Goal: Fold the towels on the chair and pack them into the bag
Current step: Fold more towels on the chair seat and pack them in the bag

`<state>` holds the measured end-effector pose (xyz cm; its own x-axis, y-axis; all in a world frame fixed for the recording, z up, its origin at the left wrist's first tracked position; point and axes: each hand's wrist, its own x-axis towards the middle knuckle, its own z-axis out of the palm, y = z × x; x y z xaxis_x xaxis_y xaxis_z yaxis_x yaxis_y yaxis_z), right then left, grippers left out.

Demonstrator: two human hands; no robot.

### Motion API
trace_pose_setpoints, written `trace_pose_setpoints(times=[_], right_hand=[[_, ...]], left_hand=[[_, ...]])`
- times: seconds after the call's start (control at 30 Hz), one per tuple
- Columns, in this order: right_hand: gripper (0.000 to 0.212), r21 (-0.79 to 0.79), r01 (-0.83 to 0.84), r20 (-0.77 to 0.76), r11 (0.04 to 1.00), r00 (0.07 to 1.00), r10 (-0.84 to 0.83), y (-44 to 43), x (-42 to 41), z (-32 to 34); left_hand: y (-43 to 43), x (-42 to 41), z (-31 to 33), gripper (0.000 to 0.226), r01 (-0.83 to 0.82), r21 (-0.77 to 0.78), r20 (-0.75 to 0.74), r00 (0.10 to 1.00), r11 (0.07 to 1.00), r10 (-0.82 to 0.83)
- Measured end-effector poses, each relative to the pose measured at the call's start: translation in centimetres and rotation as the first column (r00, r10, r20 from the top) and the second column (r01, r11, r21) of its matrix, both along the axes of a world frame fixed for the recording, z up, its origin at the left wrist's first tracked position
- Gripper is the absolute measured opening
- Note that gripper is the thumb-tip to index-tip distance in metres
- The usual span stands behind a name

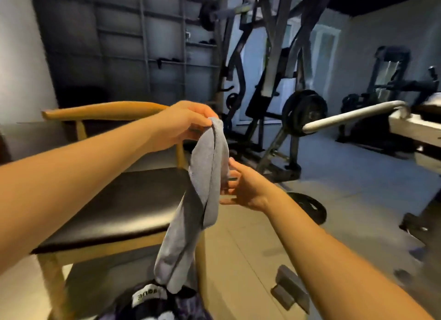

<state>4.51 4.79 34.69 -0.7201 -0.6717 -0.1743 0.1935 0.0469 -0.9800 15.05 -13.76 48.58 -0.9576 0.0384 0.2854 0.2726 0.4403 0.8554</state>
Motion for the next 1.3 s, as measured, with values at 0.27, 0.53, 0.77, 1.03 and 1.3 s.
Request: trace_pose_setpoints(times=[0.27, 0.53, 0.77, 1.03, 1.3], right_hand=[[0.028, -0.081, -0.18, 0.101, 0.98, 0.977, 0.188, -9.1, 3.0, -0.4], [0.078, 0.242, -0.356, 0.078, 0.903, 0.934, 0.348, -14.9, 5.4, 1.0], [0.029, 0.033, -0.021, 0.078, 0.999, 0.997, 0.018, -17.7, 4.8, 2.4], [0.036, -0.096, 0.19, -0.345, 0.977, 0.915, -0.211, -19.6, -0.2, 11.8], [0.048, -0.117, -0.122, -0.635, 0.986, 0.772, 0.02, -23.0, -1.2, 21.2]], left_hand=[[-9.3, 6.3, -2.8, 0.022, -0.302, -0.02, -0.02, 0.953, 0.953, 0.302], [-13.7, 10.2, -3.0, 0.021, -0.434, 0.129, -0.094, 0.89, 0.891, 0.447], [-16.8, 10.7, -2.9, 0.017, -0.442, 0.011, -0.108, 0.891, 0.897, 0.441], [-22.9, 8.0, -3.6, 0.026, -0.525, -0.544, -0.152, 0.829, 0.655, 0.538], [-25.1, 5.6, 0.6, 0.021, -0.464, -0.634, -0.092, 0.839, 0.618, 0.536]])
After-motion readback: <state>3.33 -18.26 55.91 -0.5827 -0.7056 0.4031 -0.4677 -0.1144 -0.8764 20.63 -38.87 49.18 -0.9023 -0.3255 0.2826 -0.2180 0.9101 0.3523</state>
